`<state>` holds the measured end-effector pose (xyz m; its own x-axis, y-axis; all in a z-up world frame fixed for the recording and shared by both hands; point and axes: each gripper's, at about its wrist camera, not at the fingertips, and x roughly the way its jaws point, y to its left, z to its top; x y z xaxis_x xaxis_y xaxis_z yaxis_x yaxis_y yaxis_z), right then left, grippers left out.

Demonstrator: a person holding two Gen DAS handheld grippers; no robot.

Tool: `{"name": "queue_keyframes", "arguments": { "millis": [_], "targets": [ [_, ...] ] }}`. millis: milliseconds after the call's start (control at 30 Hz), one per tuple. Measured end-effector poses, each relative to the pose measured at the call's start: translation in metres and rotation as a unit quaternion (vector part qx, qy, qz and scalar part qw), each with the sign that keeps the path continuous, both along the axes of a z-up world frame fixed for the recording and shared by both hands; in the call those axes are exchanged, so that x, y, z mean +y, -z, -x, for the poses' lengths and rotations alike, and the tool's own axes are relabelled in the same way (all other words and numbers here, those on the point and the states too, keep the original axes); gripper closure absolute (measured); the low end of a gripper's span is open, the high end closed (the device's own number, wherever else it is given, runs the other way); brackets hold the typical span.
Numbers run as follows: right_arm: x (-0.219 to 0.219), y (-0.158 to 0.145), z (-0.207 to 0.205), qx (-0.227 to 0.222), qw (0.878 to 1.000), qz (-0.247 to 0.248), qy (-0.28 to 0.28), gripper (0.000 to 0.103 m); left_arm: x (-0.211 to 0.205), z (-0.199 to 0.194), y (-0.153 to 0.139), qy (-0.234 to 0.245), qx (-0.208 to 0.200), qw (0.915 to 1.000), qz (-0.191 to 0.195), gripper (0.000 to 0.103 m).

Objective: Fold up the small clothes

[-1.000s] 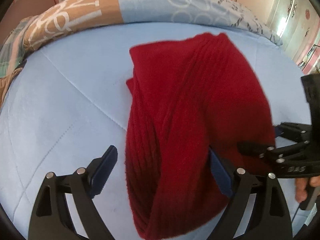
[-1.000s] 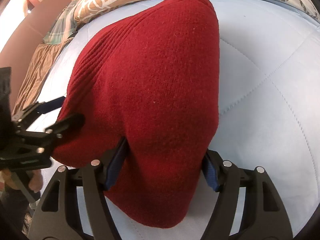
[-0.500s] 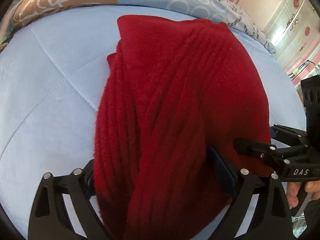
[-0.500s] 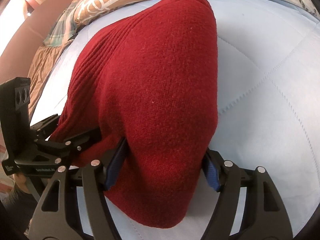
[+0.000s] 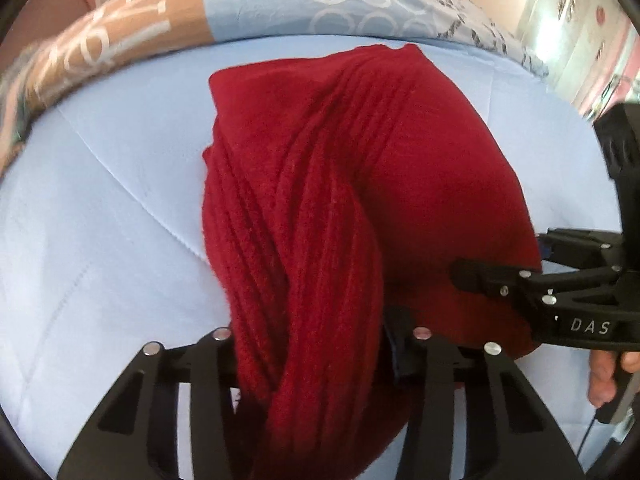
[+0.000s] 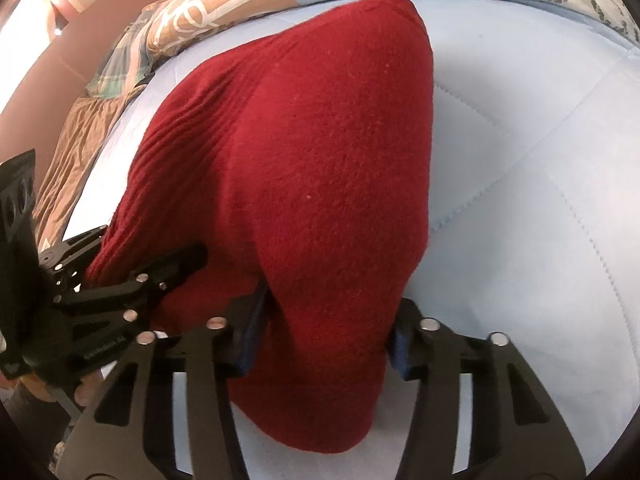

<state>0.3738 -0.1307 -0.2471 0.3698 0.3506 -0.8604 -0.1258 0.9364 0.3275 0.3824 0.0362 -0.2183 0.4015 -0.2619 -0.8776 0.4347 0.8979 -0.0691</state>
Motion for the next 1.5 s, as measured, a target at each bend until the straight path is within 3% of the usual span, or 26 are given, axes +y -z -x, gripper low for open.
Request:
{"name": "queue_keyframes", "arguments": {
  "millis": [133,433,667,867,1133,1300,1500],
  "targets": [
    [0.000,-0.006,0.003,-0.015,1.000,0.000,0.000,0.064,-0.002,0.002,-0.005,-0.017,-0.001,0.9998,-0.010,0.059],
    [-0.010,-0.026,0.016,-0.049,0.999,0.003,-0.002,0.069,-0.036,0.017,-0.023,-0.027,-0.022,0.9984,-0.045,0.061],
    [-0.050,-0.044,0.048,-0.077,0.997,0.017,0.004,0.069,-0.079,0.050,-0.039,-0.027,-0.039,0.9976,-0.051,0.061],
    [-0.101,-0.053,0.087,-0.100,0.994,0.024,0.033,0.070,-0.127,0.086,-0.048,0.000,-0.065,0.9966,-0.051,0.063],
    [-0.144,-0.034,0.144,-0.098,0.992,0.009,0.073,0.070,-0.170,0.138,-0.036,0.040,-0.080,0.9943,-0.057,0.063],
    [-0.152,-0.009,0.162,-0.092,0.992,-0.013,0.085,0.069,-0.165,0.142,-0.012,0.021,-0.064,0.9967,-0.045,0.062],
    [-0.151,-0.002,0.161,-0.104,0.990,-0.021,0.092,0.063,-0.156,0.146,-0.007,0.013,-0.072,0.9970,-0.024,0.053]
  ]
}}
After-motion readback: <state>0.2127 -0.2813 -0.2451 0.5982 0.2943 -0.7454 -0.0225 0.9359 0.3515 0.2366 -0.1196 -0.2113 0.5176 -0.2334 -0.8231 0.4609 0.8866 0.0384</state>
